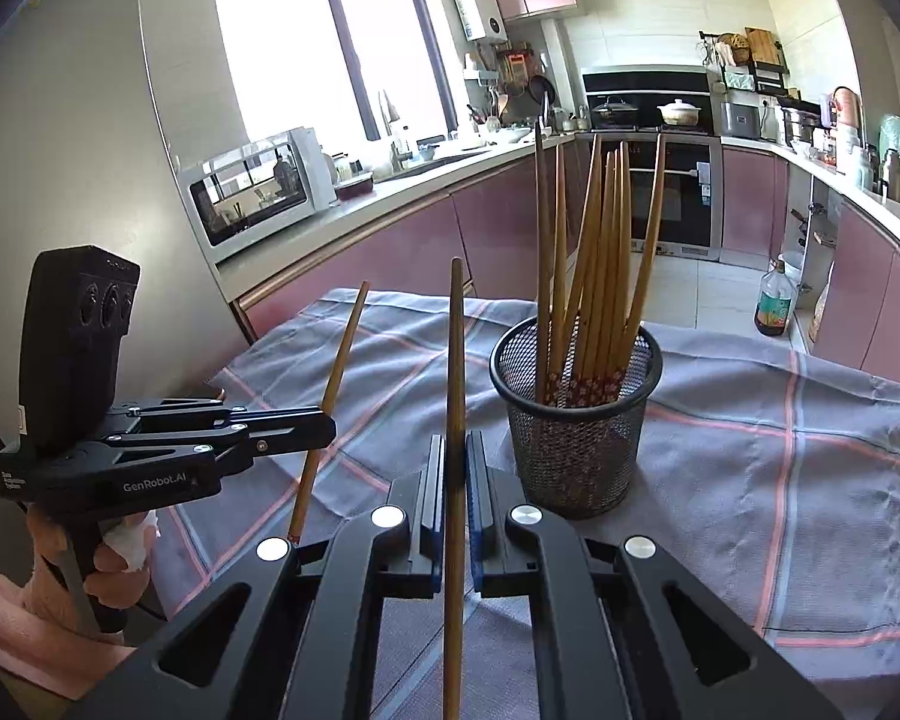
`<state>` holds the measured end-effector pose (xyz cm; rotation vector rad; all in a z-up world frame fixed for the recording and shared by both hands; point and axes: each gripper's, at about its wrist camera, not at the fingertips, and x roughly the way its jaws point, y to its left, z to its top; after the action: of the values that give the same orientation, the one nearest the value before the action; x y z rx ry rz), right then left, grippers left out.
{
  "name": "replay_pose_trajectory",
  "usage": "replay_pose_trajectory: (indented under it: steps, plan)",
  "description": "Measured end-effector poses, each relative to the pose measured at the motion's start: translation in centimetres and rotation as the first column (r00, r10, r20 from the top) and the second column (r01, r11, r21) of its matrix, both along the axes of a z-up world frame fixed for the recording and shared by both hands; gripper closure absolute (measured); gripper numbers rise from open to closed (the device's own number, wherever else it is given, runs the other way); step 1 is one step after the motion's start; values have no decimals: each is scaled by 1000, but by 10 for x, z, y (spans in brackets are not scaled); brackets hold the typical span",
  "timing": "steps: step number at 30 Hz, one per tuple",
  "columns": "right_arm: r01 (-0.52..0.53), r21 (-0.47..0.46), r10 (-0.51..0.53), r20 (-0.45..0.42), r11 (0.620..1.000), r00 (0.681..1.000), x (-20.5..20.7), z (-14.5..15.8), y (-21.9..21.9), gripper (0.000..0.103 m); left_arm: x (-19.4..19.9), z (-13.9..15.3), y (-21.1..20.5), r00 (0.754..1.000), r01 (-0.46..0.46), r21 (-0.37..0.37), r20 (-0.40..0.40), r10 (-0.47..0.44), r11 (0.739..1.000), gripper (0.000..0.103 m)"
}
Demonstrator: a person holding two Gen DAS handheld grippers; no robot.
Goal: Organize utensils
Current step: 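Lift both chopsticks upright and carry them above the mesh holder, then lower both chopsticks into the black mesh holder among the others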
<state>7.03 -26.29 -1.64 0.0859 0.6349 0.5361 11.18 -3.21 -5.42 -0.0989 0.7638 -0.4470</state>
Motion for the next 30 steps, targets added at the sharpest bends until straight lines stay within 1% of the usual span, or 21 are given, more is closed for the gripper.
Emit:
replay_pose_trajectory:
  steps: [11,30]
  plan:
    - [31,45,-34,61,998,998,-5,18,-13,98,-2,15,-7,999,26,-11,31,-25,1000,95]
    - [54,61,-62,128,997,990,-4,37,-23,98,4,41,-23,995,44,-17,94,-42,999,95]
